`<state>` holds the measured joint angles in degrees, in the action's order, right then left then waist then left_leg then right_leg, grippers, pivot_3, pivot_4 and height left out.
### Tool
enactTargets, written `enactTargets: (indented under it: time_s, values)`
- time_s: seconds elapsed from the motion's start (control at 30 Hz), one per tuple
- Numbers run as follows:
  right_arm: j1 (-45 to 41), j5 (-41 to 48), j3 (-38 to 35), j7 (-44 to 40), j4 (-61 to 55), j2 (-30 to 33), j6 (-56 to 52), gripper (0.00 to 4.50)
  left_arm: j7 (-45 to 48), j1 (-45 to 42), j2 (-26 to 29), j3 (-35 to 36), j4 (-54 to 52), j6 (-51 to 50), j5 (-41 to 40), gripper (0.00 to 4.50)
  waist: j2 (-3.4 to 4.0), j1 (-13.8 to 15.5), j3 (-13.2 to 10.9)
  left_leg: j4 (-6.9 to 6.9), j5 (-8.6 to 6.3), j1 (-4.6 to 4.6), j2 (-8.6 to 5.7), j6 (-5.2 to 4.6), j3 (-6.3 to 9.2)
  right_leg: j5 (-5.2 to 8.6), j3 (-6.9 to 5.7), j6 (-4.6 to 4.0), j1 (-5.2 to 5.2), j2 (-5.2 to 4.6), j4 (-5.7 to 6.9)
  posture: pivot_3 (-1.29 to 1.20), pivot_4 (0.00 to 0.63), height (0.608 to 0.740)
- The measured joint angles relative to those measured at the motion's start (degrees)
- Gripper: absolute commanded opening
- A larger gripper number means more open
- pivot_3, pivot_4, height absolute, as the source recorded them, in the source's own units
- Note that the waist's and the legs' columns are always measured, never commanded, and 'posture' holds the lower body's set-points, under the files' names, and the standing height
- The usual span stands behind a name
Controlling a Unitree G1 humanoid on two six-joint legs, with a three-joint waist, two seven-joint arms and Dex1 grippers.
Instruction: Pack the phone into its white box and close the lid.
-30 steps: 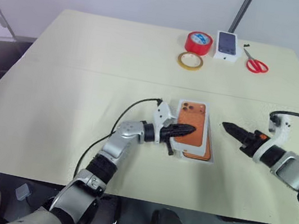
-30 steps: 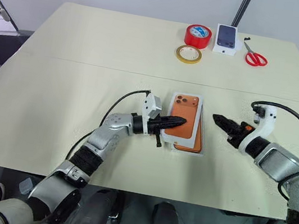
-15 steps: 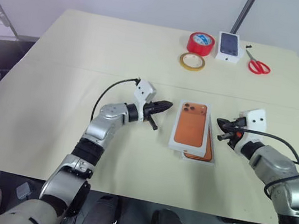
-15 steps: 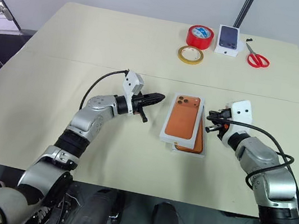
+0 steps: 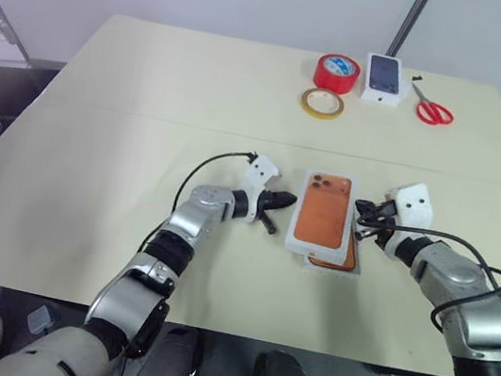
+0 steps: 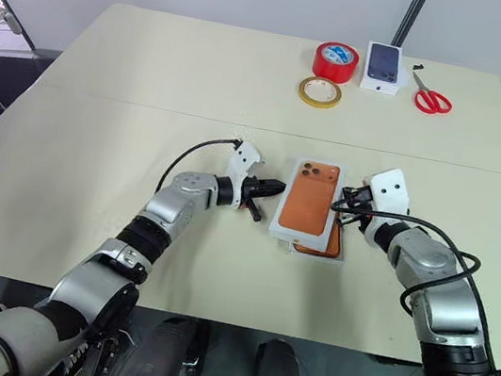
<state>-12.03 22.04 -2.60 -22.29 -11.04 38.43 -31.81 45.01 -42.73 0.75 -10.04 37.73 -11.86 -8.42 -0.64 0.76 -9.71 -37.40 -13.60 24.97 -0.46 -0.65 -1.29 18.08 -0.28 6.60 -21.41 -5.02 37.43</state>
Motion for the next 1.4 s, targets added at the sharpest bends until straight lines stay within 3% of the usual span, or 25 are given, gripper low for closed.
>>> enactTargets:
  time_s: [0.23,0.67,1.4]
  values:
    - [1.1,-1.6,-1.3,-1.3,-0.3,0.0,-0.2,0.05,1.1,0.1,-1.1,-0.1,-0.8,-1.6,0.0,0.00,0.00,0.1,0.0,0.00,0.00,0.00,0.00,0.00,0.00,0.00,0.00,0.00,0.00,-0.01,0.00,0.00,0.150,0.728]
    - [4.3,-4.3,-3.3,-4.2,-2.5,0.9,-0.3,0.05,3.3,4.7,0.3,-3.5,-13.1,-7.0,0.7,0.00,0.02,0.0,0.0,0.00,0.00,0.00,0.01,0.01,0.01,0.00,0.01,0.00,-0.01,-0.01,0.03,0.00,0.150,0.728]
    - [5.8,-8.6,-1.9,-7.7,-3.3,0.4,-1.4,0.05,3.1,6.6,1.5,-3.8,-14.2,-7.8,0.7,0.00,0.03,0.0,0.0,-0.02,0.01,-0.01,0.01,0.01,0.00,0.00,0.01,0.00,-0.01,0.00,0.06,0.00,0.150,0.728]
